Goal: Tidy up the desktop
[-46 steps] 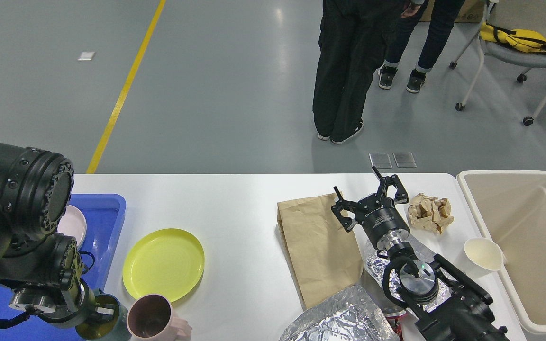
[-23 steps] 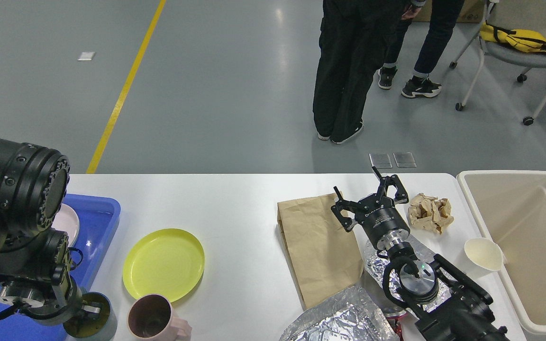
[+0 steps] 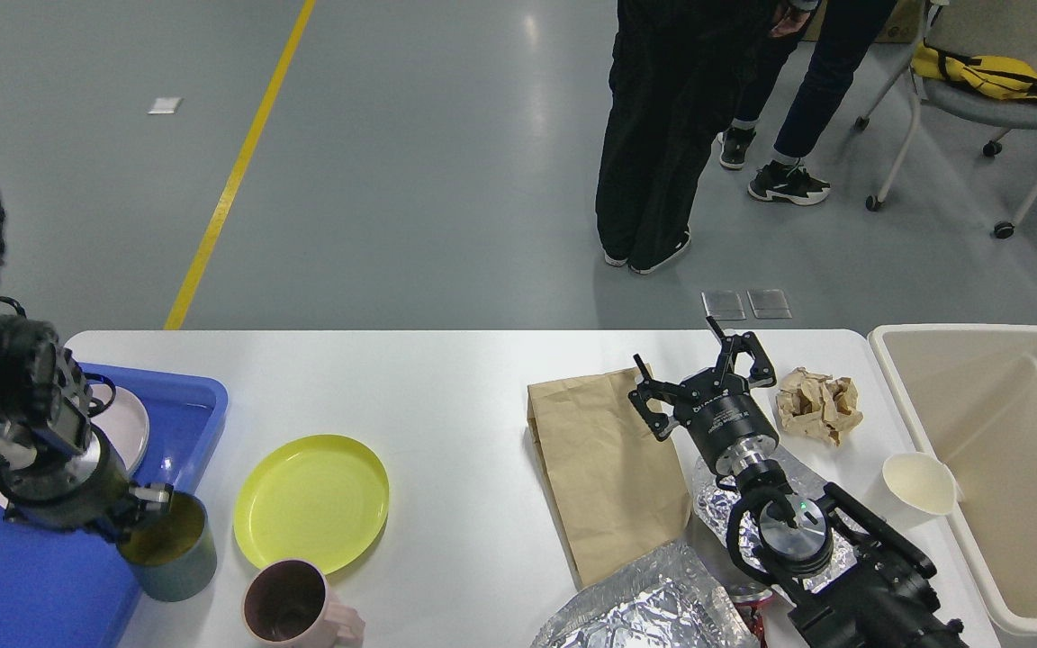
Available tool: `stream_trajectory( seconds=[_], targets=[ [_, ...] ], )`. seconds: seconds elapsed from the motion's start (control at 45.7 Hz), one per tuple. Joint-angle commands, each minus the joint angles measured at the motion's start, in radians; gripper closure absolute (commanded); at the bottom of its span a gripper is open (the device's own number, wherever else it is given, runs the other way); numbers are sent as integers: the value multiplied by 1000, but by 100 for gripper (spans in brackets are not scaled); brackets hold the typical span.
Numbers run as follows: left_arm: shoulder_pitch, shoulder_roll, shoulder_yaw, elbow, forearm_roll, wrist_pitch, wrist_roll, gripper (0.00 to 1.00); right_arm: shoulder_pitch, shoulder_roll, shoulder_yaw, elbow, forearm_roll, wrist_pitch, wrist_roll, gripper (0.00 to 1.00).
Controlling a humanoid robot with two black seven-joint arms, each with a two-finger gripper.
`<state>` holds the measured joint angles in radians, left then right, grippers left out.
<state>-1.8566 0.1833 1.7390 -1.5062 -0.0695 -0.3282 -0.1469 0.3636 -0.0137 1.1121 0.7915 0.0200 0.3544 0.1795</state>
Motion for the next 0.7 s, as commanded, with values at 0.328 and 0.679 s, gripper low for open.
stream_trajectory(
  seconds=[0.328,0.679],
  targets=[
    [-331,101,74,0,76,-380,-166,100,0,0,0,0,0,0,0,0],
    [-503,102,123,49,106,-577,-250,100,0,0,0,0,0,0,0,0]
  ],
)
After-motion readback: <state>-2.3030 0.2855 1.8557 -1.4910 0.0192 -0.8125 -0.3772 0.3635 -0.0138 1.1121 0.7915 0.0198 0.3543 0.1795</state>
